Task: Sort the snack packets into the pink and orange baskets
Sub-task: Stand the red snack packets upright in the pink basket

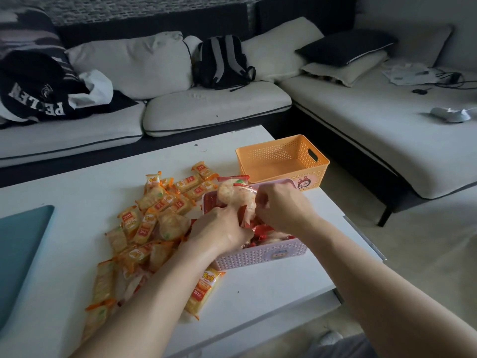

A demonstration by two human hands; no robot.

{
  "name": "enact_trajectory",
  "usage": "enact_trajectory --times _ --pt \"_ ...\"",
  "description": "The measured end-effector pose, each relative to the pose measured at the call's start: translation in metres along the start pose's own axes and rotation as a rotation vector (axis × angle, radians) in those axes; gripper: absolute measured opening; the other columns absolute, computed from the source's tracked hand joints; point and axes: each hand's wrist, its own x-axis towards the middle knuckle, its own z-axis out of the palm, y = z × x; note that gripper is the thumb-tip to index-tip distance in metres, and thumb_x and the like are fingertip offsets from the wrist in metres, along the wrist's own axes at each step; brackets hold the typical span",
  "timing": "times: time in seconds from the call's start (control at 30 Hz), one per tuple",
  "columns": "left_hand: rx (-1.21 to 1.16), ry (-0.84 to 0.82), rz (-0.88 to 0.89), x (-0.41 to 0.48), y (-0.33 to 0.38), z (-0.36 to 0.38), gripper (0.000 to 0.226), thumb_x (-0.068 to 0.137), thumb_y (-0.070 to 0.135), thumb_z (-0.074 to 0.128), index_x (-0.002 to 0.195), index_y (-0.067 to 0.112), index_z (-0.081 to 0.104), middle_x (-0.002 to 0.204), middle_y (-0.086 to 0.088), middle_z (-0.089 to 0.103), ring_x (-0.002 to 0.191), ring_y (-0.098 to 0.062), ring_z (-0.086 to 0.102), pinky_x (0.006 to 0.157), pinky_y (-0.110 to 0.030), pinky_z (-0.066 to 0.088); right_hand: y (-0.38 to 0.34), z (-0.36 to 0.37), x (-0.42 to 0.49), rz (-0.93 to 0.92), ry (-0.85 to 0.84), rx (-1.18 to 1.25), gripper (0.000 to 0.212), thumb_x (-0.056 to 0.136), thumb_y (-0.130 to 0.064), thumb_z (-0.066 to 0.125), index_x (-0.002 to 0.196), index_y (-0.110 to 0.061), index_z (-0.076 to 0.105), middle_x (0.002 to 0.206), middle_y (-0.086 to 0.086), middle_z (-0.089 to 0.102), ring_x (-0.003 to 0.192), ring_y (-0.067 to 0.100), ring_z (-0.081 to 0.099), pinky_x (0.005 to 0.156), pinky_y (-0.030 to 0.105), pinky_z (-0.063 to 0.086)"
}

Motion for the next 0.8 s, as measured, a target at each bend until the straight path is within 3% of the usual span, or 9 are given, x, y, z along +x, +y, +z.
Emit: enact_trajectory --times 0.03,0.1,0.2,0.33,0.4,0.5,0.63,0.73,0.8 --pt "0.034 -0.009 0.0 0.001 0.001 0.001 0.045 0.085 0.054 0.056 0.125 0.034 0.05 0.099 0.0 0.068 0.086 -0.027 0.067 0.067 -0.034 0.053 0.0 0.0 0.002 0.004 0.074 -0.004 0.024 0.086 -0.015 0.06 0.108 -0.02 0.069 0.107 -0.001 0.069 0.089 0.023 0.066 0.069 0.035 0.057" --pt "0.089 -0.015 0.004 0.003 0.006 0.003 0.045 0.088 0.053 0.056 0.127 0.031 0.049 0.105 -0.003 0.069 0.09 -0.029 0.067 0.063 -0.033 0.046 0.002 0.005 0.008 -0.018 0.027 -0.099 0.055 0.089 -0.019 0.058 0.142 -0.03 0.05 0.141 -0.004 0.055 0.119 0.027 0.054 0.093 0.044 0.052" --pt "0.108 -0.016 -0.001 0.003 0.01 0.003 0.042 0.088 0.052 0.058 0.124 0.031 0.052 0.104 -0.003 0.069 0.087 -0.029 0.066 0.065 -0.033 0.045 0.0 0.014 0.017 -0.059 -0.134 -0.083 0.065 0.09 -0.014 0.056 0.151 -0.032 0.04 0.148 -0.003 0.053 0.129 0.03 0.044 0.103 0.05 0.045" --pt "-0.03 -0.057 -0.03 0.006 -0.006 0.007 0.037 0.086 0.049 0.059 0.119 0.032 0.054 0.097 0.005 0.067 0.085 -0.022 0.066 0.069 -0.034 0.052 0.003 -0.004 0.031 -0.031 -0.049 0.071 0.033 0.092 -0.015 0.059 0.124 -0.019 0.065 0.11 0.004 0.071 0.101 0.028 0.065 0.084 0.044 0.058" --pt "-0.088 -0.067 -0.047 0.007 -0.014 0.008 0.032 0.082 0.049 0.056 0.108 0.032 0.056 0.101 0.007 0.071 0.089 -0.02 0.067 0.079 -0.039 0.057 0.006 -0.024 0.032 0.078 0.014 0.299 0.023 0.093 -0.014 0.058 0.114 -0.014 0.067 0.102 0.003 0.072 0.089 0.021 0.07 0.076 0.039 0.062" --pt "-0.032 -0.036 -0.103 0.01 -0.01 0.008 0.026 0.08 0.05 0.06 0.094 0.028 0.06 0.088 0.004 0.069 0.081 -0.019 0.067 0.075 -0.037 0.057 0.013 -0.039 0.025 0.252 0.096 0.585 0.016 0.092 -0.014 0.061 0.108 -0.013 0.065 0.098 0.004 0.07 0.088 0.02 0.071 0.073 0.039 0.064" --pt "0.119 -0.007 -0.169 0.012 0.013 0.016 0.045 0.083 0.041 0.069 0.113 0.011 0.055 0.099 -0.002 0.067 0.094 -0.027 0.068 0.069 -0.033 0.047 0.018 -0.037 0.016 0.284 -0.001 0.616 0.015 0.09 -0.013 0.064 0.104 -0.009 0.066 0.099 0.017 0.069 0.076 0.021 0.062 0.054 0.03 0.053" --pt "0.188 -0.013 -0.163 0.016 0.02 0.016 0.042 0.084 0.034 0.069 0.116 0.01 0.057 0.104 -0.005 0.07 0.097 -0.028 0.069 0.066 -0.031 0.043 0.019 -0.039 0.015 0.258 -0.041 0.598 0.011 0.089 -0.015 0.069 0.099 -0.014 0.065 0.093 0.012 0.068 0.068 0.015 0.058 0.048 0.023 0.048" --pt "0.234 0.001 -0.14 0.016 0.018 0.01 0.05 0.083 0.042 0.072 0.12 0.012 0.057 0.107 -0.006 0.07 0.098 -0.028 0.07 0.065 -0.031 0.043 0.021 -0.041 0.013 0.245 -0.046 0.594 0.012 0.089 -0.016 0.07 0.1 -0.015 0.066 0.093 0.01 0.068 0.068 0.015 0.058 0.048 0.022 0.046"
